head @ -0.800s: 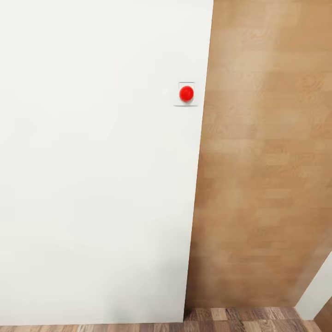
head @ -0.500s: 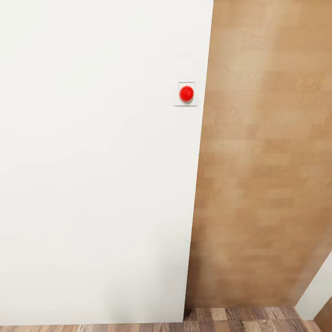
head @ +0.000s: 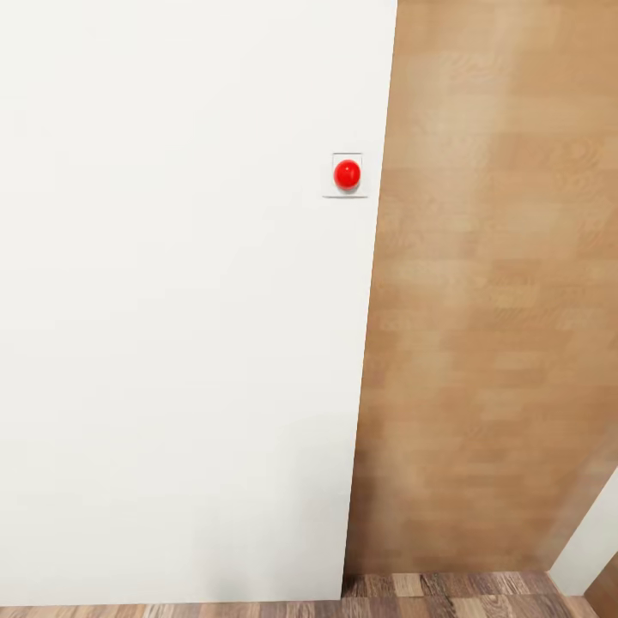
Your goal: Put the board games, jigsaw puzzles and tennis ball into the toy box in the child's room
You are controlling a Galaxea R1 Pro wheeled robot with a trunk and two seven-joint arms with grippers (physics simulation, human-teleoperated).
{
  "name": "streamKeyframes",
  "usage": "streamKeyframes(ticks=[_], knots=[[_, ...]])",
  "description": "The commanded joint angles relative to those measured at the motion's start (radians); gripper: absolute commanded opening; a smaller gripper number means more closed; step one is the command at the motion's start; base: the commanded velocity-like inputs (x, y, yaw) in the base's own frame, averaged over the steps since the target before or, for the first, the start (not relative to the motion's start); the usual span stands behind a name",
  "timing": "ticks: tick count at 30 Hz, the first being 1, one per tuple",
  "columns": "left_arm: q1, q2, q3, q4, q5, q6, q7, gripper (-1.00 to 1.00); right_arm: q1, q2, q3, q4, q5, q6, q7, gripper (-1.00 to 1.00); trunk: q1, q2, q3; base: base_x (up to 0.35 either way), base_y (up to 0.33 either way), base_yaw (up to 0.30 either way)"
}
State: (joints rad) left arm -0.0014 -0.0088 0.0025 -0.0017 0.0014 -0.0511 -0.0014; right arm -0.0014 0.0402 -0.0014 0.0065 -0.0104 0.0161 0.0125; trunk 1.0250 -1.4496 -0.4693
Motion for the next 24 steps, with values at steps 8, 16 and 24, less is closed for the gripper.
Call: streamKeyframes(ticks=[8,16,24], knots=[[0.000,0.001,0.001,0.000,0.000,-0.005,0.000,1.00,0.000,-0.007,0.000,-0.001,0.001,-0.002,0.001,1.00,0.000,0.000,-0.001,0.000,0.000,0.000],[0.000,-0.003,0.004,0.001,0.002,-0.006,0.000,1.00,0.000,-0.005,0.002,-0.001,0.010,-0.001,0.002,1.00,0.000,0.000,-0.001,0.000,0.000,0.000],[0.000,-0.007,0.010,0.001,0.010,-0.006,0.000,1.00,0.000,-0.006,0.002,-0.001,0.009,-0.001,0.001,1.00,-0.008,0.014,0.006,0.000,0.000,0.000]])
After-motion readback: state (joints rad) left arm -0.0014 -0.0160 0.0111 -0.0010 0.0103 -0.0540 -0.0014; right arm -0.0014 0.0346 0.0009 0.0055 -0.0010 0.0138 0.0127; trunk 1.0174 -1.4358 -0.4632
